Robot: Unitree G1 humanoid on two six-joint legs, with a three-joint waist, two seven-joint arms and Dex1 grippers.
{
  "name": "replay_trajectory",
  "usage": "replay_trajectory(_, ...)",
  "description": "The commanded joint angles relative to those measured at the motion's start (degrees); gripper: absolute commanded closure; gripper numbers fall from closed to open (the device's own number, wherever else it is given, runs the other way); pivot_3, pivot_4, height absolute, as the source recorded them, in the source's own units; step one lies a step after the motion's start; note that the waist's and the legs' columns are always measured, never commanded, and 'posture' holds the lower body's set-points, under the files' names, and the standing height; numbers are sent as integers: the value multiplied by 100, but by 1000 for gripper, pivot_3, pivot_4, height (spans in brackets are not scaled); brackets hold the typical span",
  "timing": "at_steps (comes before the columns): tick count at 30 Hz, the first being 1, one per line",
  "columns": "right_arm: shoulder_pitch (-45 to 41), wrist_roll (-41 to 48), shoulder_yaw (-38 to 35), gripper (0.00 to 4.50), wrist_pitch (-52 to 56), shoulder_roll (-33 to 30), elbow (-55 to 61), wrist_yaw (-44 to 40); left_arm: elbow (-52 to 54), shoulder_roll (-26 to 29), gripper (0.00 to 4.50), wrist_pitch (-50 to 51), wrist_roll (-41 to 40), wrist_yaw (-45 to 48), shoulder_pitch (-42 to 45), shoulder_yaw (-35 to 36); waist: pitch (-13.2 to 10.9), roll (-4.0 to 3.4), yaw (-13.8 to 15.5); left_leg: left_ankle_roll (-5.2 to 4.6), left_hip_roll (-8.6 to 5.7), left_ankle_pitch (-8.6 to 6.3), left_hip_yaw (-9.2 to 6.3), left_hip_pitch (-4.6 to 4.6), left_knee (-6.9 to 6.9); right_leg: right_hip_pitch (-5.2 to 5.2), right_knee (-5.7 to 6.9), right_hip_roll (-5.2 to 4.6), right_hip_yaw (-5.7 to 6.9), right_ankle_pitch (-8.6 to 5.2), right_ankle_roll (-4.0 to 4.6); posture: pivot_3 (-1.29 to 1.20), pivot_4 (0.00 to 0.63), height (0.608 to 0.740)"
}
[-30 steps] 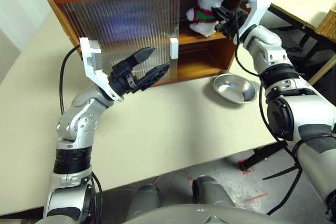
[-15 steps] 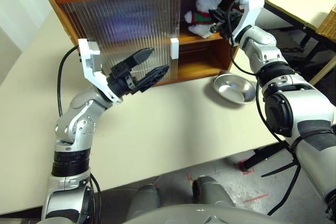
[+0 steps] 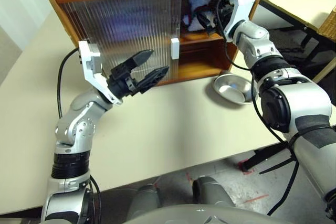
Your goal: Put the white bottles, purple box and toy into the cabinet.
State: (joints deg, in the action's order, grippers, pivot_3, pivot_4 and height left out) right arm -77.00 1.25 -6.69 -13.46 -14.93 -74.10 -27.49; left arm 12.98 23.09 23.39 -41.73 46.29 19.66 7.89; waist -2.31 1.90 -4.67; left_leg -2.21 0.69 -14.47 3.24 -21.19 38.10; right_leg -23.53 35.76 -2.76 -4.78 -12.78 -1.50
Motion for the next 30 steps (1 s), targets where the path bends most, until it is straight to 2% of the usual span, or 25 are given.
replay_trajectory(1, -146, 2, -55, 24, -207, -99, 129, -53, 144, -49, 0, -23, 30, -22, -40, -99, 0, 0, 14, 0, 0, 0, 0, 0, 0, 0, 0, 0, 0, 0, 0, 76, 0, 740)
replay_trajectory(6, -130, 152, -174, 24, -338, -162, 389, -256, 149, -88, 0, -8, 27, -18, -42, -123, 0, 0, 36, 0, 0, 0, 0, 0, 0, 0, -1, 0, 0, 0, 0, 69, 0, 740)
replay_trajectory(11, 605, 456, -203, 24, -157, -220, 1376, -783, 92, -102, 0, -4, 27, 0, 13, -140, 0, 0, 79, 0, 0, 0, 0, -3, -1, -2, -2, 0, 0, 0, 0, 49, 0, 740)
replay_trajectory(15, 1925, 768, -120, 24, 326, -289, 3100, -1102, -5, -130, 0, -18, 32, 47, 90, -188, 3, 4, 118, 0, 1, 0, -2, -5, -2, -1, -3, -1, 4, -1, 0, 31, 0, 740)
replay_trajectory(21, 3805, 1490, -159, 24, 1748, -407, 6118, -1086, -126, -133, 0, -19, 36, 109, 209, -216, 1, 1, 114, 1, 0, -1, -5, -8, 1, -6, 6, -5, 6, -1, -3, 3, 0, 740)
replay_trajectory(26, 4864, 2200, -552, 24, 2801, -609, 7514, -810, -180, -136, 0, -2, 31, 174, 257, -237, 2, 1, 96, 1, 0, -1, 5, -4, 2, -4, 2, -2, -3, -14, -20, -16, 0, 740)
replay_trajectory(30, 5385, 2942, -1239, 24, 3640, -716, 7788, -421, -207, -148, 0, 5, 28, 202, 278, -262, 2, 2, 99, 0, 0, 0, 10, 2, 11, 5, 0, -2, -5, -22, -27, -24, 0, 740)
